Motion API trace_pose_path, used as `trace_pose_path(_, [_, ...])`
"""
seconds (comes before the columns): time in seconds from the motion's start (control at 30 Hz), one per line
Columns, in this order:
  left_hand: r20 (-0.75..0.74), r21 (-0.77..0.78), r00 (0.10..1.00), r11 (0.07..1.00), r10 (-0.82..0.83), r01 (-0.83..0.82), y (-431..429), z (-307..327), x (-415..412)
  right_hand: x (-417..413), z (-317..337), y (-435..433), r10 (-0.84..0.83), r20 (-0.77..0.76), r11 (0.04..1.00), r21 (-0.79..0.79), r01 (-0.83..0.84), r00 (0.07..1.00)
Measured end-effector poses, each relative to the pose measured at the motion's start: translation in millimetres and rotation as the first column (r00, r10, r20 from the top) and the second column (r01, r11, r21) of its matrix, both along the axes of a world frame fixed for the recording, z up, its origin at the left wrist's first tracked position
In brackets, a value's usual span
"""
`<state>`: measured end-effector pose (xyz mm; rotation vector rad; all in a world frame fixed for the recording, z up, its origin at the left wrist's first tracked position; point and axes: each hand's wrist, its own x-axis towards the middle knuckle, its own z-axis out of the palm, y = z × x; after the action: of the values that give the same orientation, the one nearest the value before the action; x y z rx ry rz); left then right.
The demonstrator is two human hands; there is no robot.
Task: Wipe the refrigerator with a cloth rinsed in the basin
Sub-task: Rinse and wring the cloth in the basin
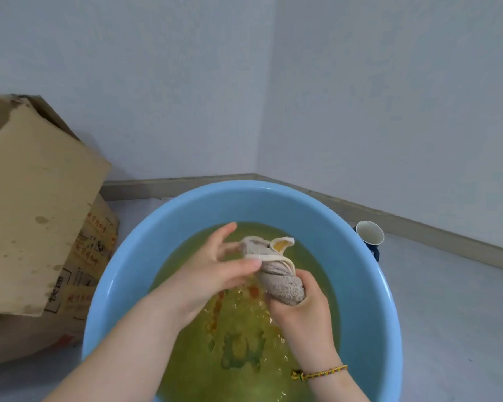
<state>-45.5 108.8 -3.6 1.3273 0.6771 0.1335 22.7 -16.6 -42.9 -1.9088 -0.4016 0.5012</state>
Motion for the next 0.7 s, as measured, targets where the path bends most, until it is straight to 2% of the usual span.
trace_pose_path(0.03, [0.033, -0.110, 0.997, 0.991, 0.073, -0.069, 0, 11, -3, -1, 6, 1, -0.008, 0.018, 1.000, 0.008, 0.008, 1.000])
trace_pose_path(0.1, [0.003, -0.180, 0.994, 0.978, 0.110, -0.108, -6, 40, -7, -5, 37, 6, 0.041, 0.025, 0.999, -0.012, -0.041, 0.999])
trace_pose_path(0.13, [-0.002, -0.174, 0.990, 0.975, 0.143, -0.141, -11, 55, -6, -9, 54, 8, 0.081, 0.020, 0.997, -0.006, -0.081, 0.997])
trace_pose_path(0.2, [-0.015, -0.068, 0.953, 0.950, 0.303, -0.304, -16, 96, -1, -12, 102, 16, 0.186, 0.007, 0.982, 0.001, -0.186, 0.982])
trace_pose_path(0.27, [-0.016, 0.007, 0.890, 0.890, 0.456, -0.456, -14, 135, 3, -16, 149, 20, 0.329, 0.039, 0.944, -0.023, -0.328, 0.944])
trace_pose_path(0.37, [-0.041, -0.002, 0.855, 0.856, 0.517, -0.517, -4, 203, 0, -19, 221, 17, 0.450, 0.041, 0.893, -0.044, -0.448, 0.892])
trace_pose_path(0.4, [-0.046, -0.003, 0.868, 0.869, 0.494, -0.495, -3, 226, -2, -18, 244, 15, 0.404, 0.008, 0.915, -0.003, -0.404, 0.915])
trace_pose_path(0.47, [-0.045, -0.007, 0.898, 0.899, 0.437, -0.438, -7, 271, -5, -15, 291, 12, 0.226, -0.150, 0.972, 0.100, -0.213, 0.962])
trace_pose_path(0.53, [-0.022, -0.013, 0.930, 0.930, 0.366, -0.367, -20, 311, -5, -15, 332, 9, 0.144, -0.271, 0.979, 0.177, -0.098, 0.952])
trace_pose_path(0.7, [0.047, -0.032, 0.981, 0.982, 0.189, -0.188, -45, 413, -6, -22, 438, -16, 0.044, -0.249, 0.972, 0.235, 0.017, 0.967])
